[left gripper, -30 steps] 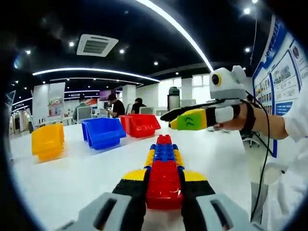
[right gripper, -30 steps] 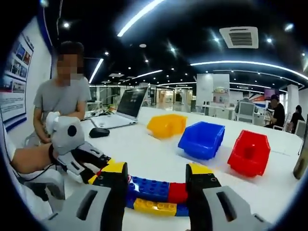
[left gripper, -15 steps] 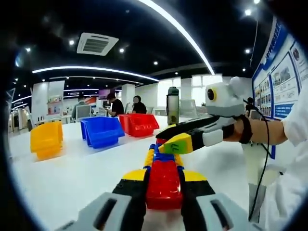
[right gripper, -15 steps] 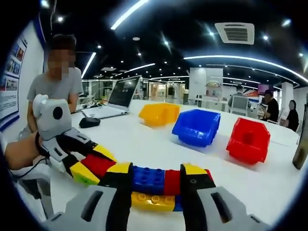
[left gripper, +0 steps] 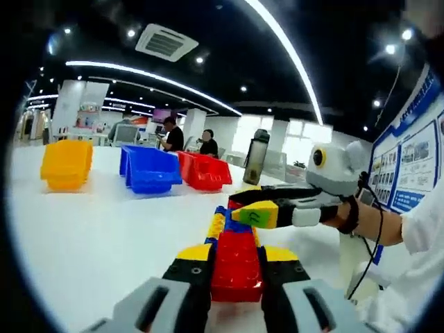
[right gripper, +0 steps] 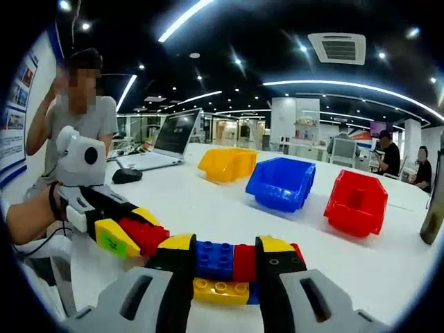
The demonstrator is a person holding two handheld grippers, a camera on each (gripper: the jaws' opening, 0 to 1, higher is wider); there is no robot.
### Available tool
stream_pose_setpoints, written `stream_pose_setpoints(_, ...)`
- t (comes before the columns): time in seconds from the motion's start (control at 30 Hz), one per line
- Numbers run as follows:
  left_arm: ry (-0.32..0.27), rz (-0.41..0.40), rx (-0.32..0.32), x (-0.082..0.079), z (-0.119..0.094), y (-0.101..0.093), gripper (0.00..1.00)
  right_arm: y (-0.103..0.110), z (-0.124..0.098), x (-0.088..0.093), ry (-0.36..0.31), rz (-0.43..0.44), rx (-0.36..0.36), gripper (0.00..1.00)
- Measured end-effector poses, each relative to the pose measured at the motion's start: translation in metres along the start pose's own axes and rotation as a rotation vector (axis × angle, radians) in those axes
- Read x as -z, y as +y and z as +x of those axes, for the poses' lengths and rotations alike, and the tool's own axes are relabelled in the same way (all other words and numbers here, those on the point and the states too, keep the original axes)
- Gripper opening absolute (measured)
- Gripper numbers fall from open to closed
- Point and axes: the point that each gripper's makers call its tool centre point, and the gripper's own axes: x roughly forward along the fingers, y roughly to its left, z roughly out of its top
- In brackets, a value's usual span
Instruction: Take apart the toy blocks one by one and place each separated block into its matching bin, sorting the blocks by their type until all the connected pieces are disassembled and separated into the correct bins
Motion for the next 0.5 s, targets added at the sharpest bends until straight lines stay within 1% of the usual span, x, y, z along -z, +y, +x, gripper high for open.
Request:
stream_pose_setpoints(0.07, -0.033, 0.03, -0.001, -0.005, -0.002, 0.0, 0.27, 0.001, -0.001, 0.0, -0.005, -0.001, -0.003, 0.35)
stream_pose_setpoints(0.2, -0.067, 0.064, -0.007, -0.01, -0.004, -0.002, 0.27, 0.005, -0.002, 0.0, 0.0, -0.001, -0.005, 0.35)
stream_pose_setpoints(0.43, -0.101, 0.054, -0.01, -0.017, -0.007, -0.004, 0.27, 0.004, 0.0, 0.001, -0.007, -0.002, -0.008, 0.34)
stream_pose_setpoints(0.5, -0.122, 0.028, -0.006, -0.022, -0.007, -0.001, 0.27, 0.005, -0.001, 0.001, -0.012, -0.002, -0.008, 0.34)
